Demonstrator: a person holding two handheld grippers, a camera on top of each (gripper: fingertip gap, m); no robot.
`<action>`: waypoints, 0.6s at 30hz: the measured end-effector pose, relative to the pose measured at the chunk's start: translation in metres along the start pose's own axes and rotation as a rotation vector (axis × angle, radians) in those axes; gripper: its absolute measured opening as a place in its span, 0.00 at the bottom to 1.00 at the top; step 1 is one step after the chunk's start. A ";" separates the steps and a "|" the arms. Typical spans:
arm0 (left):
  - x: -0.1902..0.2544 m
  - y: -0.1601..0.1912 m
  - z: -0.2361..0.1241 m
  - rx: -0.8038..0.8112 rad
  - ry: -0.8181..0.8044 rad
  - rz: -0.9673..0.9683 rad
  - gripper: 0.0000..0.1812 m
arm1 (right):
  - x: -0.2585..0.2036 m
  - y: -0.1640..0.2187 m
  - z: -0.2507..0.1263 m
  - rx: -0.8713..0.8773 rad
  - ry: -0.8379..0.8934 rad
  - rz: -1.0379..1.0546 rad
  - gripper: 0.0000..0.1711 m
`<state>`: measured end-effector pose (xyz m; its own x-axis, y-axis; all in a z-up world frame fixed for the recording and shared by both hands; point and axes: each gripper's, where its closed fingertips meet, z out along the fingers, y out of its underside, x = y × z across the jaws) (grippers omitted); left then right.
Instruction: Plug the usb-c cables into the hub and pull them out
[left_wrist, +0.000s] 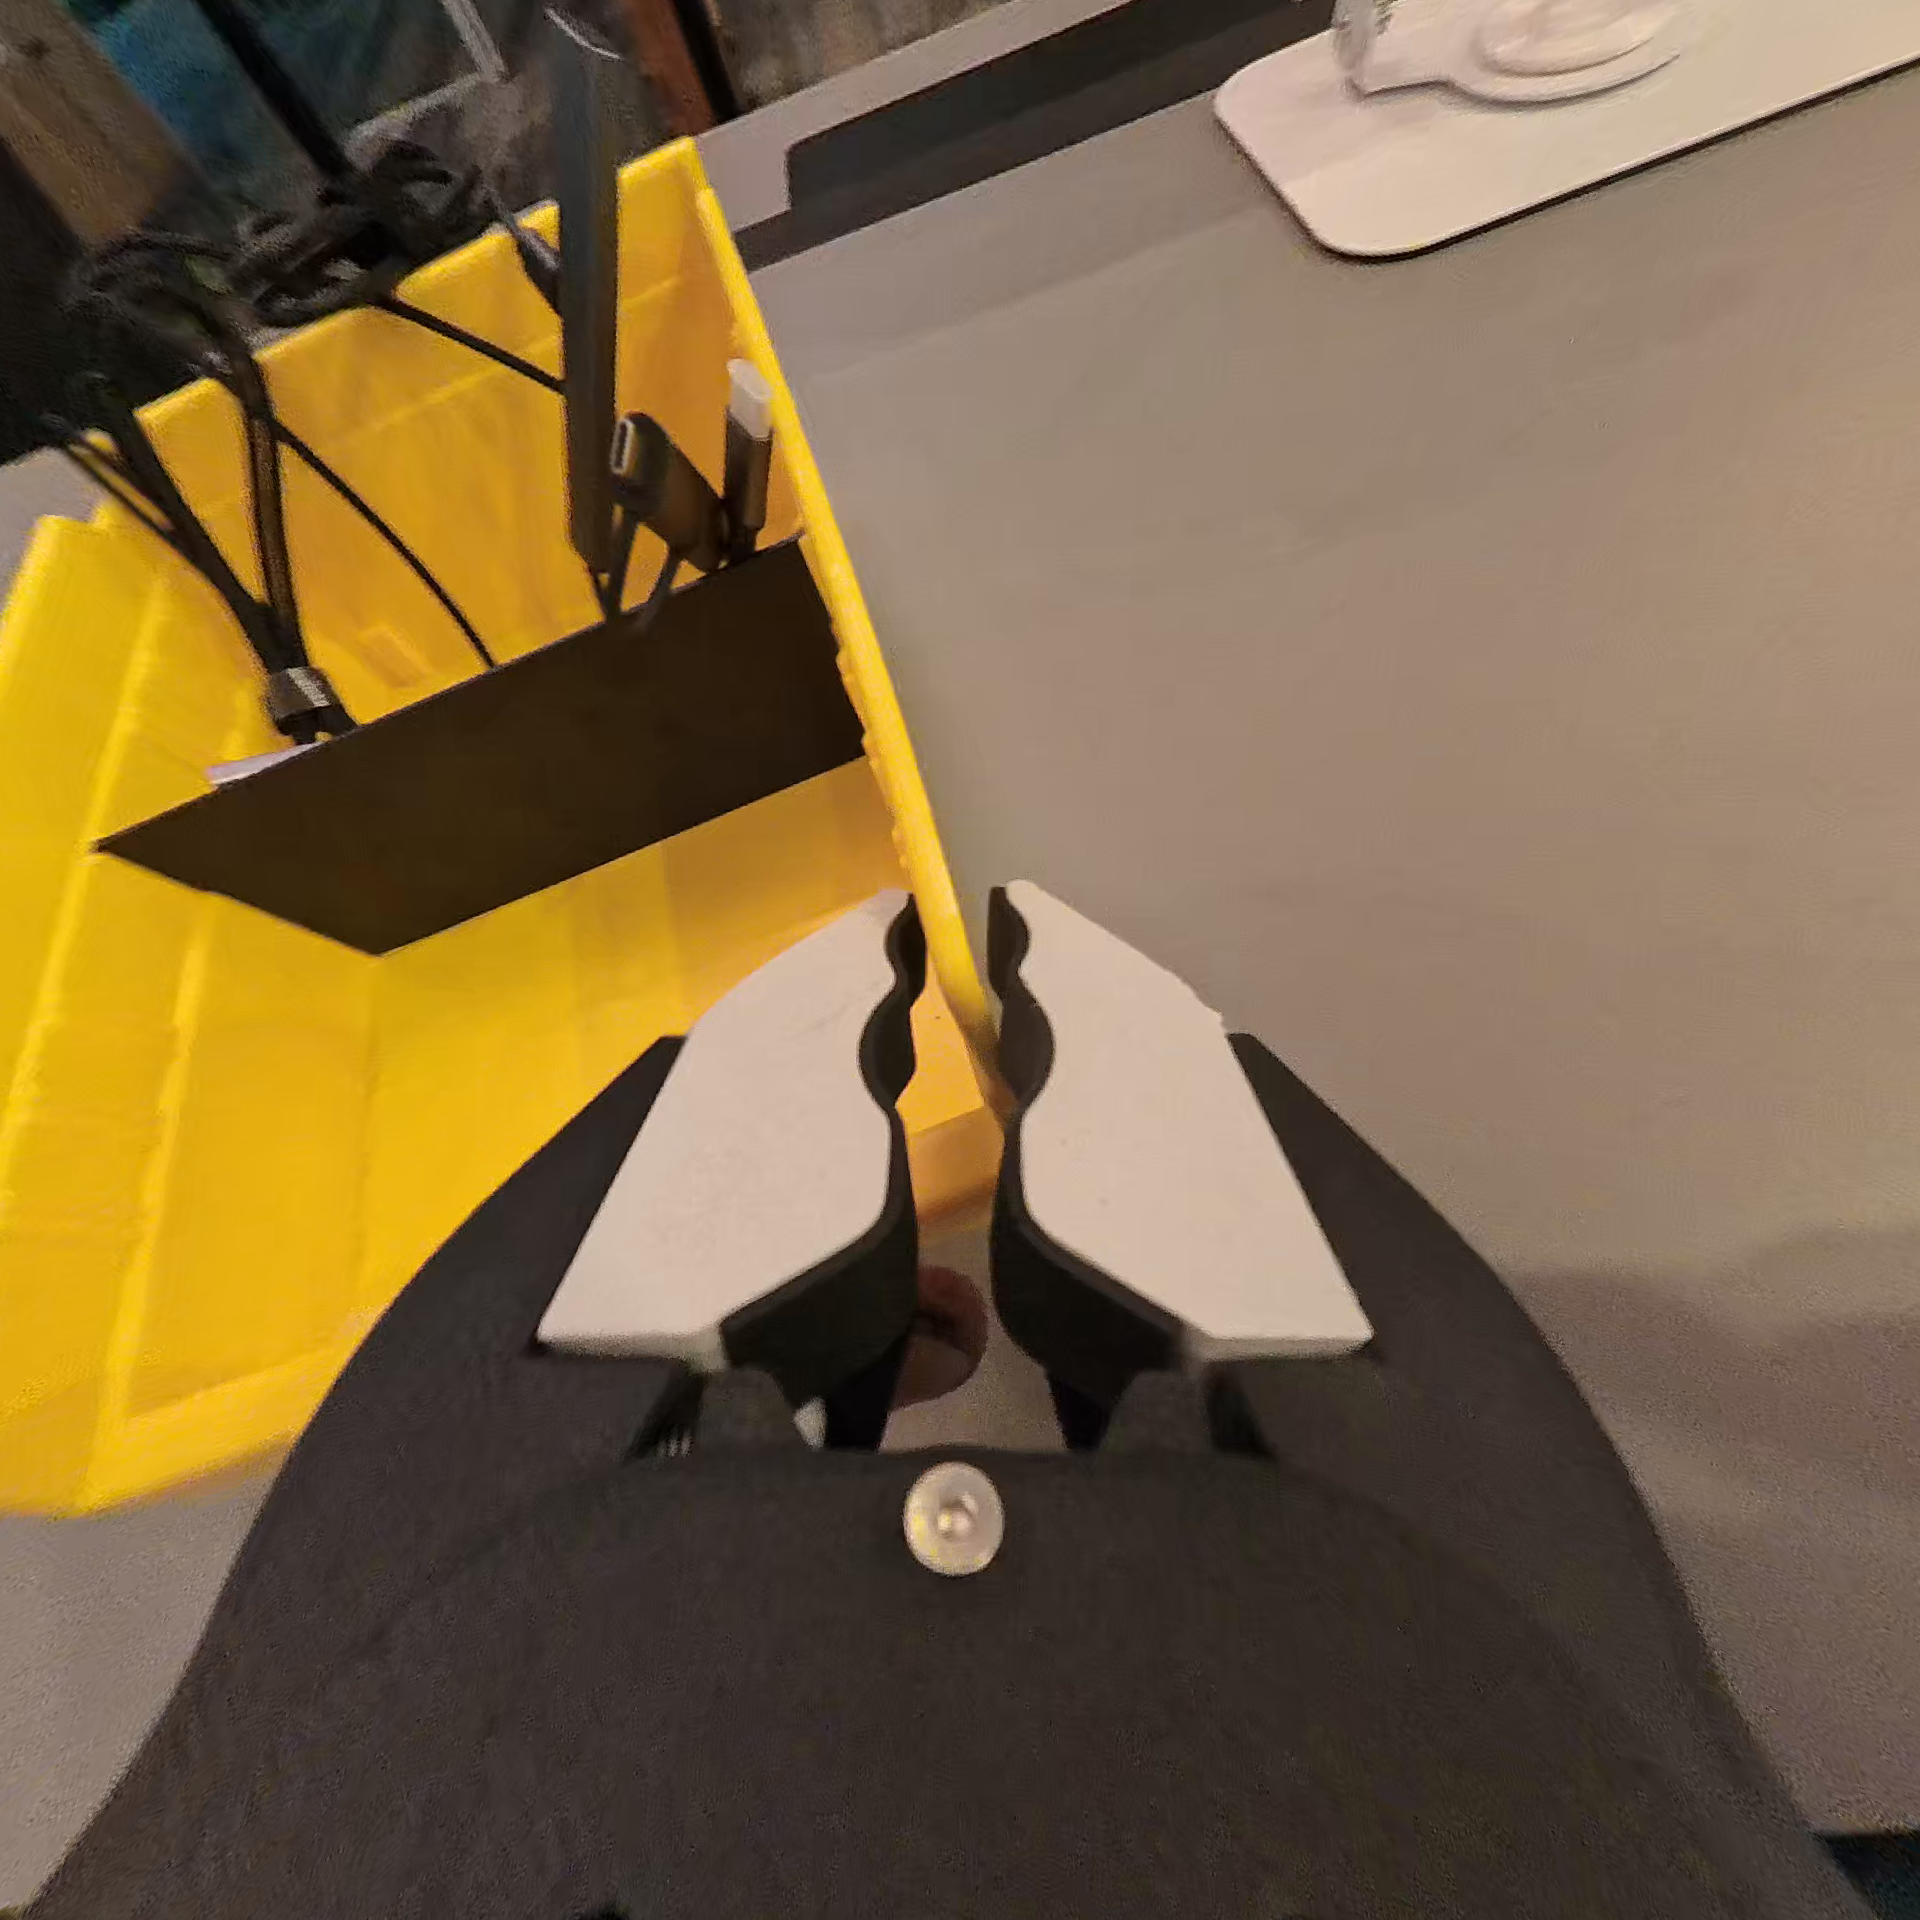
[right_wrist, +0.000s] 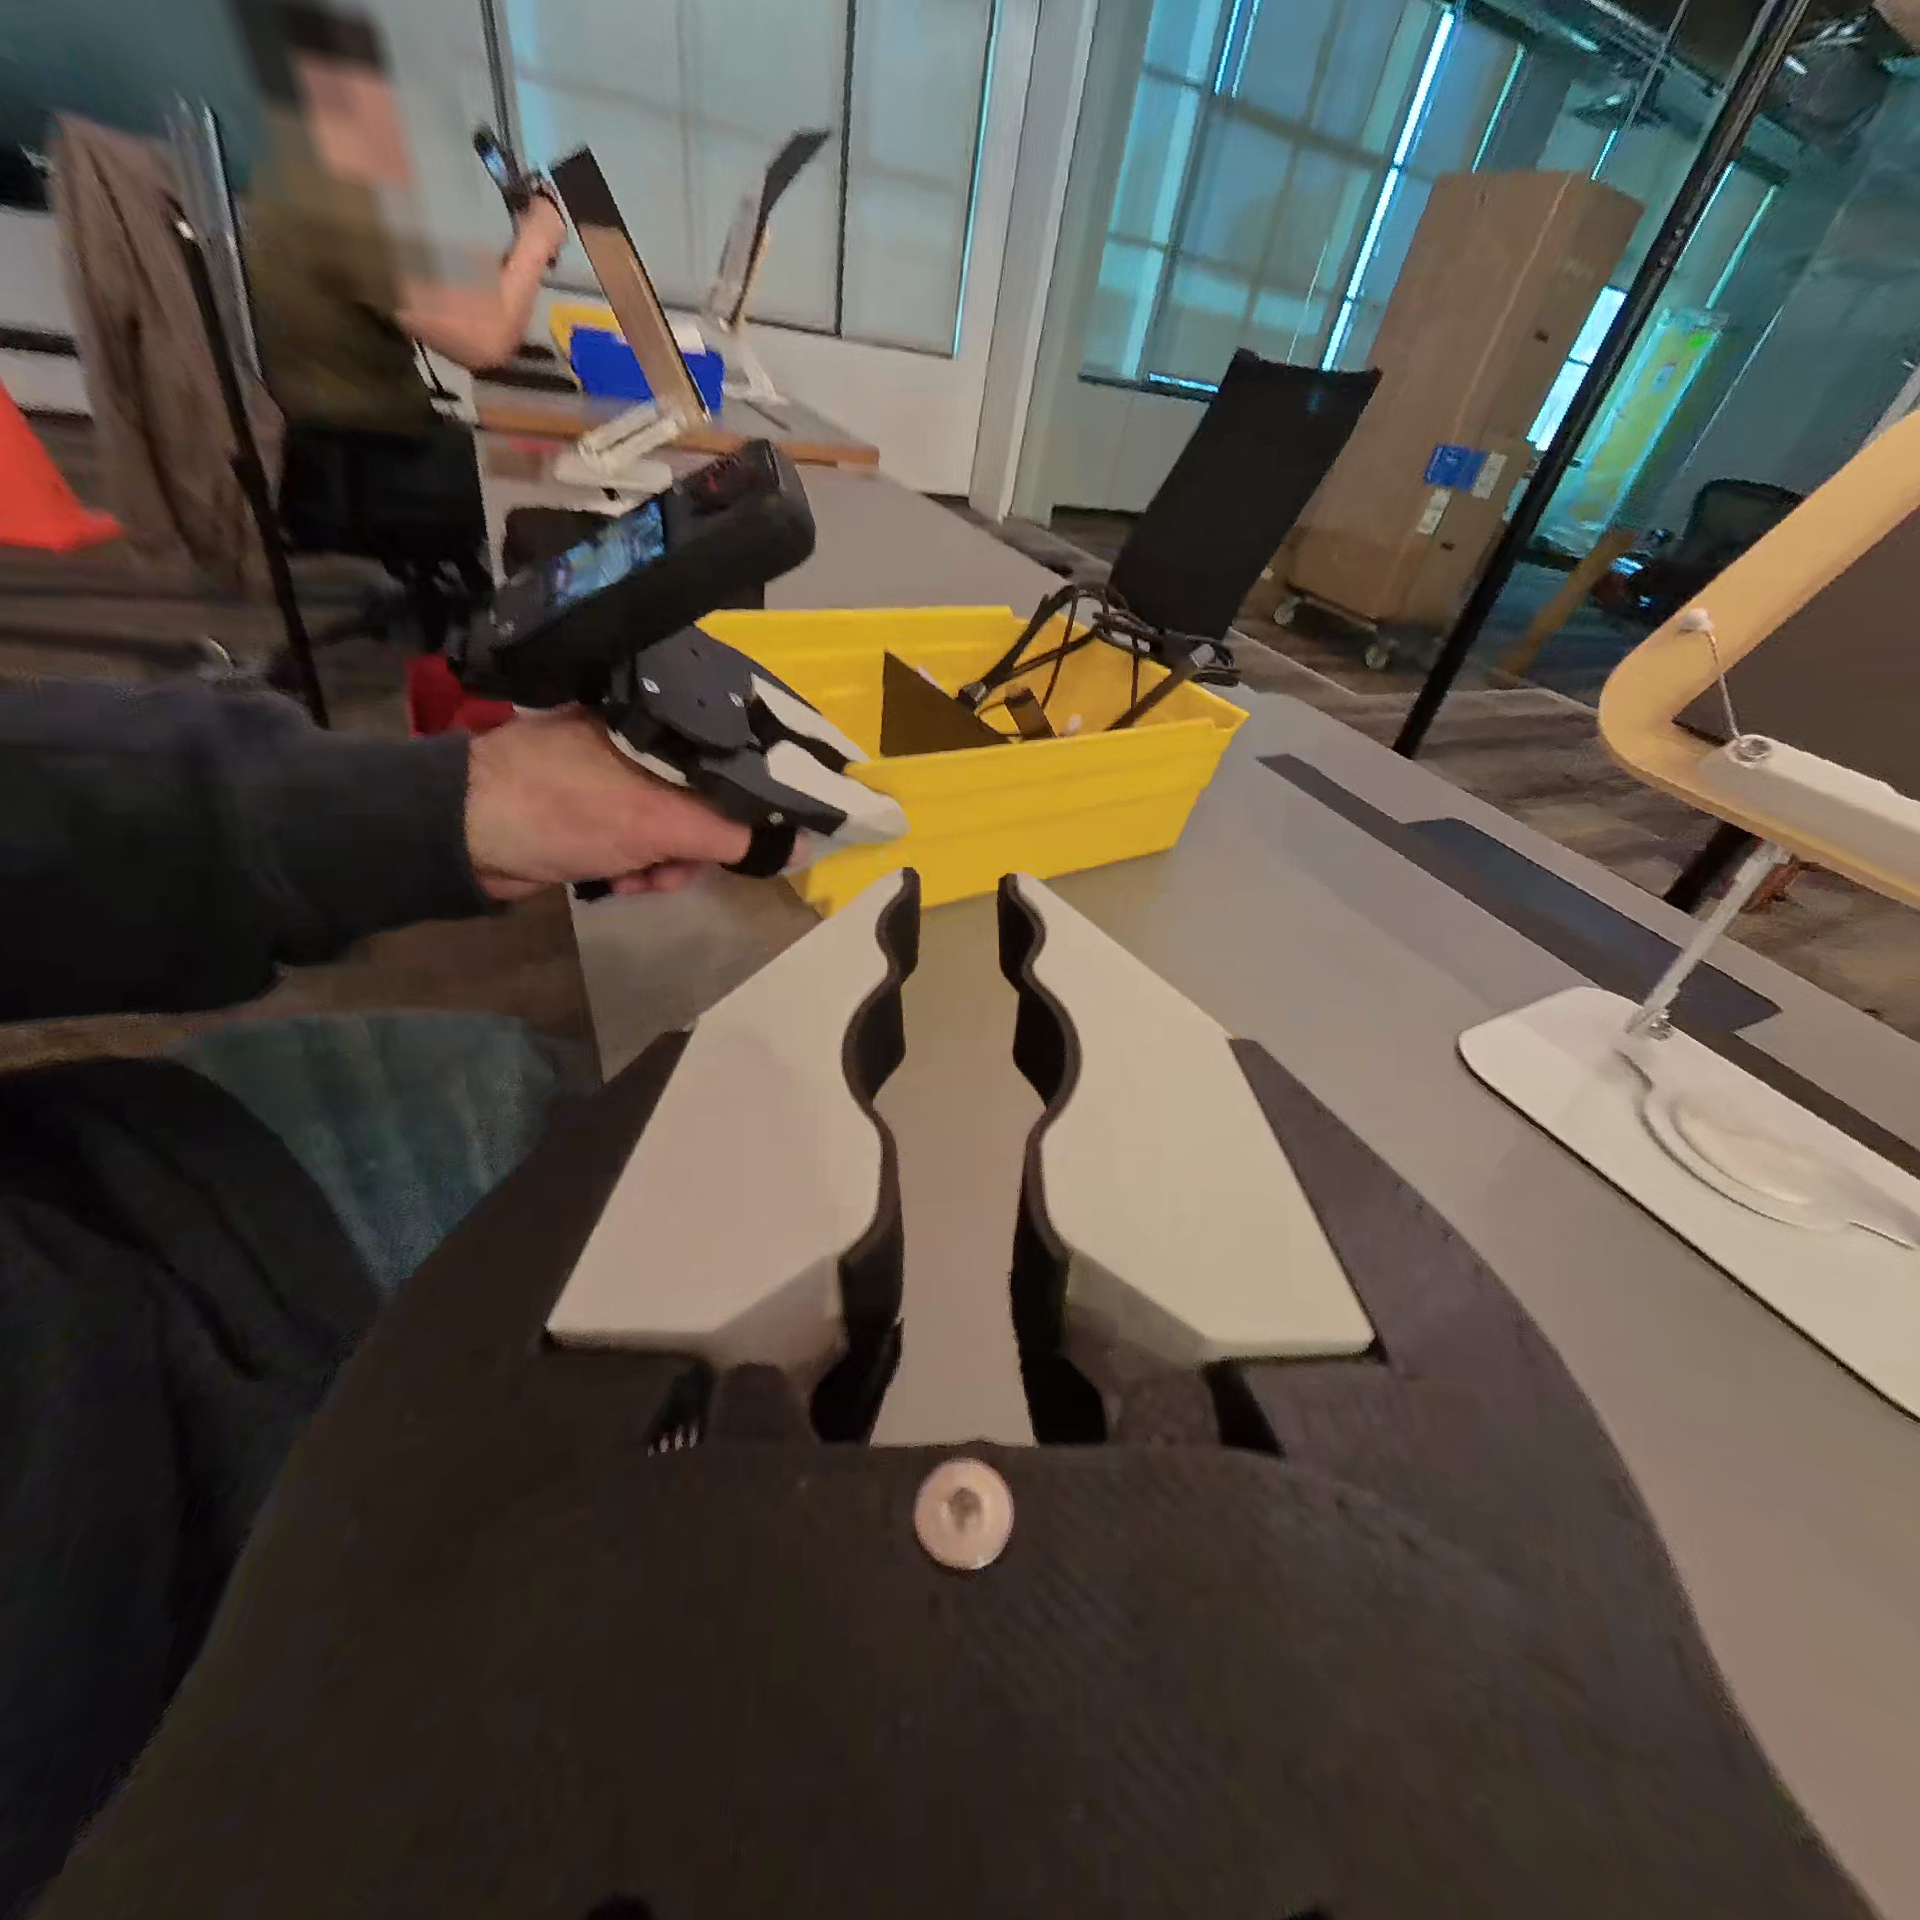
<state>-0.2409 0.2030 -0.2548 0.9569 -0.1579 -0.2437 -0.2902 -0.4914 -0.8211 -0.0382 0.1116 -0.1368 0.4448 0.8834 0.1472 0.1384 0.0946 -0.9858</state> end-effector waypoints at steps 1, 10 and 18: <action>-0.005 0.002 -0.001 0.002 -0.032 0.021 0.05 | 0.000 0.003 0.001 -0.016 0.006 -0.016 0.07; -0.028 0.018 -0.018 0.052 -0.056 -0.164 0.01 | 0.010 0.025 0.006 -0.082 0.032 0.039 0.07; -0.020 0.024 -0.033 0.108 -0.087 -0.276 0.02 | 0.016 0.039 0.009 -0.147 0.067 0.042 0.14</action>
<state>-0.2678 0.1665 -0.2528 0.9981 0.0449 -0.0432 -0.0209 -0.4109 -0.9115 -0.0337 0.1340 -0.1738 0.5106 0.8519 0.1163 0.2442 -0.0140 -0.9696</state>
